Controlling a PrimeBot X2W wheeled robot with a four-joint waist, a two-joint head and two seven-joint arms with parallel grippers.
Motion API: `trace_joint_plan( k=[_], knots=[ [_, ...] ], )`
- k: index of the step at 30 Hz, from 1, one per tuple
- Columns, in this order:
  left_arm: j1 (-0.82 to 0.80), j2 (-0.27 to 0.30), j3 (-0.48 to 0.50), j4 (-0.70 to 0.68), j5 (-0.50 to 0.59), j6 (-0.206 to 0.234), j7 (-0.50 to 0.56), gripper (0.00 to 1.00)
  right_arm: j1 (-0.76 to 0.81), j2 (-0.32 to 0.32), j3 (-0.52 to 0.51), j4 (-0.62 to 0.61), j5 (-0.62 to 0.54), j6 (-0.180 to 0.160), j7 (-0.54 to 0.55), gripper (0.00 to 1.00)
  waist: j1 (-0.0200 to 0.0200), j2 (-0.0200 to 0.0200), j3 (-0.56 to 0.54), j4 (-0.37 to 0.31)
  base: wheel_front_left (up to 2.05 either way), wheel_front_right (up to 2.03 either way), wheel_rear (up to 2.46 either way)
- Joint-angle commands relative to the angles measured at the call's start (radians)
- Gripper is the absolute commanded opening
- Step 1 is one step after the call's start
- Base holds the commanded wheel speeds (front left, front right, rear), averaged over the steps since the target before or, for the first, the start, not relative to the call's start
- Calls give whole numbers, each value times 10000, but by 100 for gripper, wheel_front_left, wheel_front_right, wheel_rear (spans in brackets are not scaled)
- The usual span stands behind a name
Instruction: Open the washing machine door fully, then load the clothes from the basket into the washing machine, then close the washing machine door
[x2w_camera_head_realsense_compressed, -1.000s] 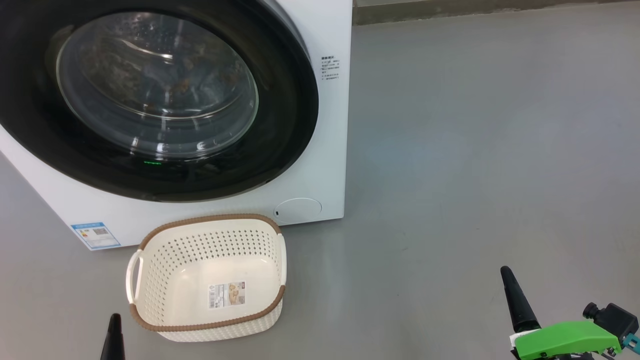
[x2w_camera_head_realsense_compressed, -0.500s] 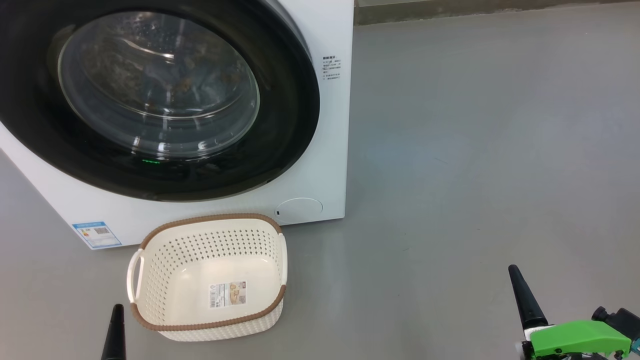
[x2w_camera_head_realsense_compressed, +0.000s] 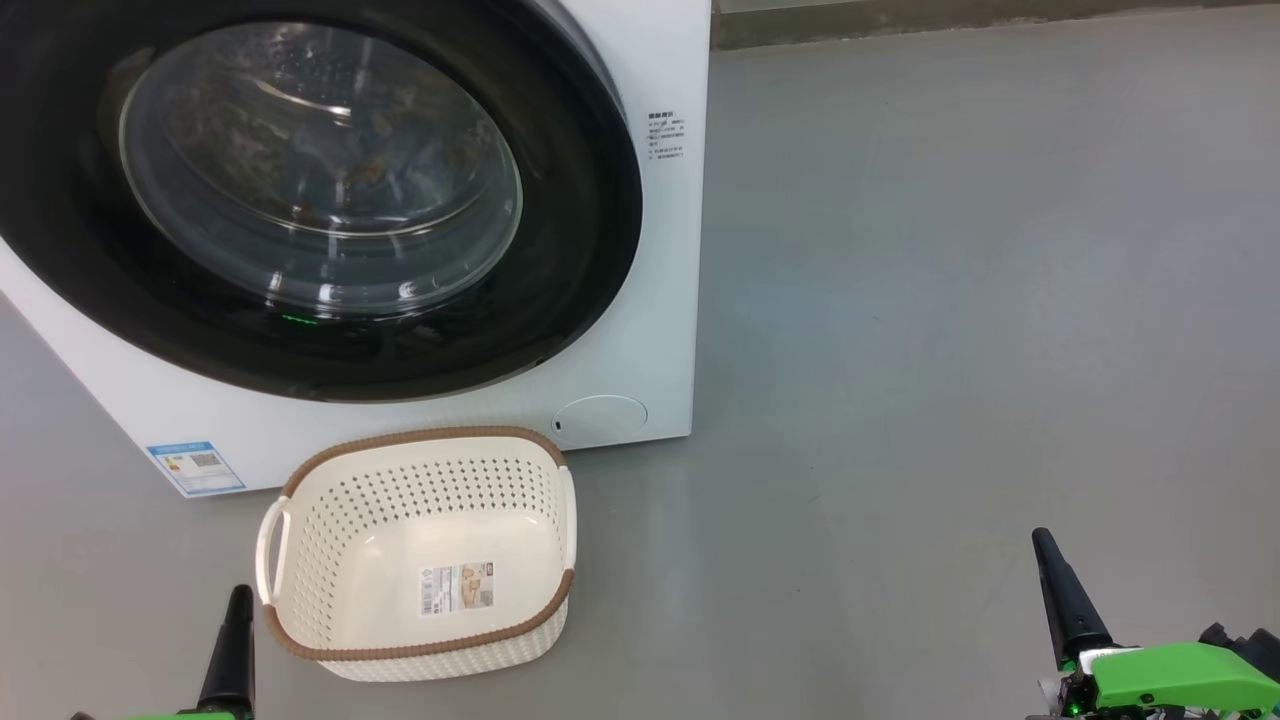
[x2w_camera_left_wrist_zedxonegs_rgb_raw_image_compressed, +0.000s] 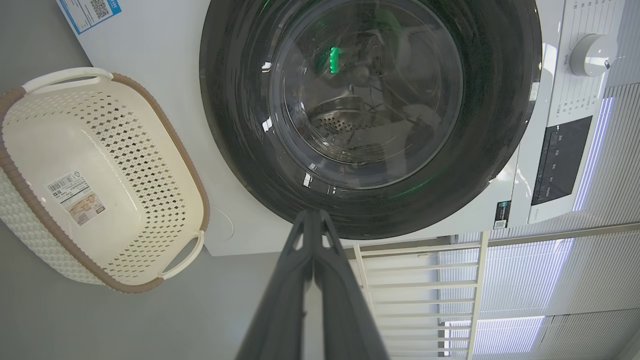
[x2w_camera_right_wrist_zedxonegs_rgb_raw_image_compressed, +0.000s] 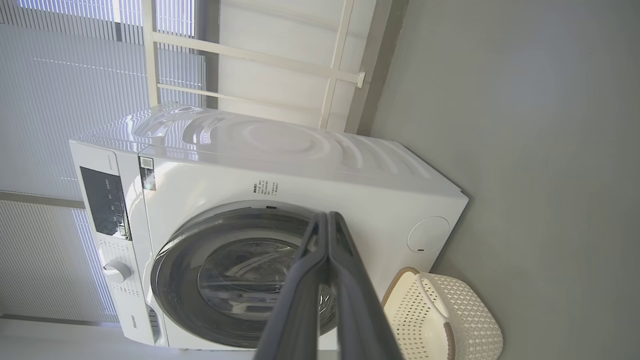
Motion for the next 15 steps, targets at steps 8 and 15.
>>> trace_joint_plan(
  k=[8, 15],
  knots=[
    [-628, 222, 239, -71, -1040, -154, 297, 0, -547, -78, 52, -309, 1064, -12, 306, 0, 0, -1, -1, 19, 0, 0, 0],
    [-802, 241, 246, 11, -1818, -206, 499, 0, -574, -68, -69, -319, 1832, -13, 520, 0, 0, -1, -2, 34, 0, 0, 0]
  ],
)
